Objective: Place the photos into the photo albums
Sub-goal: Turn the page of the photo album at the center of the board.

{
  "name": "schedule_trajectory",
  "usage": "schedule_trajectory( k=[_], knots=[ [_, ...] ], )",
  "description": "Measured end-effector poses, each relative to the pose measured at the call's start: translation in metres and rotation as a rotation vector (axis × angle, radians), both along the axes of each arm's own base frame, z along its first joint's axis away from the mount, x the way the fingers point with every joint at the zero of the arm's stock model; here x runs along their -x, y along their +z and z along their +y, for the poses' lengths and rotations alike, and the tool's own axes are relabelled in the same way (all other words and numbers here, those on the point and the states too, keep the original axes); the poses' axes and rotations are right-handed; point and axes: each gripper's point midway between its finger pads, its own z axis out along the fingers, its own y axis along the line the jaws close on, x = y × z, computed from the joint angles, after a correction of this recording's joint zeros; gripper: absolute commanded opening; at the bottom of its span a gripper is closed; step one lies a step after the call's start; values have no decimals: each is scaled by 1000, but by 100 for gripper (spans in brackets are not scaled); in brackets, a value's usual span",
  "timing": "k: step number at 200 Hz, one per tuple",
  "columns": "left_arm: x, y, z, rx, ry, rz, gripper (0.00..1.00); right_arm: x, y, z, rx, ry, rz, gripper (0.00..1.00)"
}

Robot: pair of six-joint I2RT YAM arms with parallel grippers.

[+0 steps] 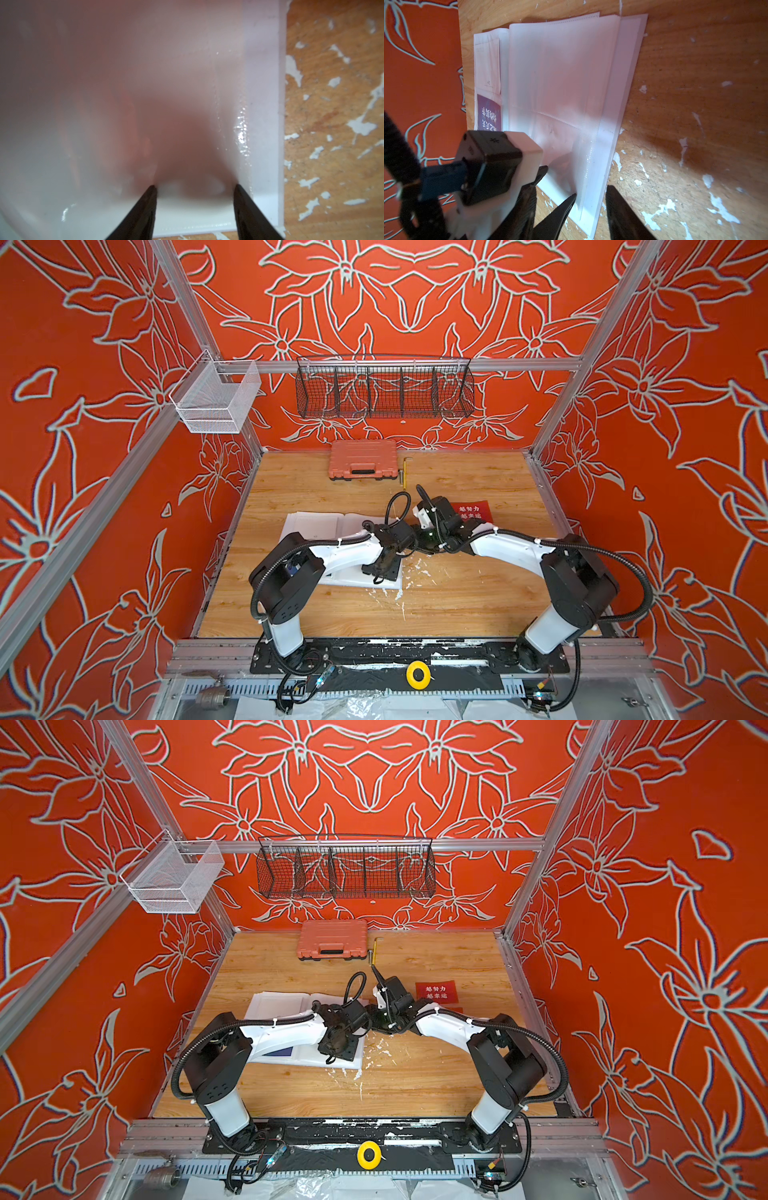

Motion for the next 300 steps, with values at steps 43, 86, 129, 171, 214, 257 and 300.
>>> schedule_trajectory(
  k=[43,86,129,171,214,257,300],
  knots=[
    [-1,0,3,-14,2,-9,44,0,0,0,-1,0,0,55],
    [-2,1,9,-48,5,-19,42,2,0,8,-24,17,3,56],
    [-1,2,17,-79,8,-27,42,11,-16,32,-85,66,65,56],
    [0,2,28,-115,19,-29,42,12,-22,50,-132,84,103,57],
    [0,3,42,-134,43,-34,42,10,-23,65,-150,103,116,58],
    [-3,2,61,-153,83,-31,42,4,-26,82,-163,112,121,58],
    [1,6,93,-192,130,-23,42,-5,-26,98,-182,120,108,59]
  ],
)
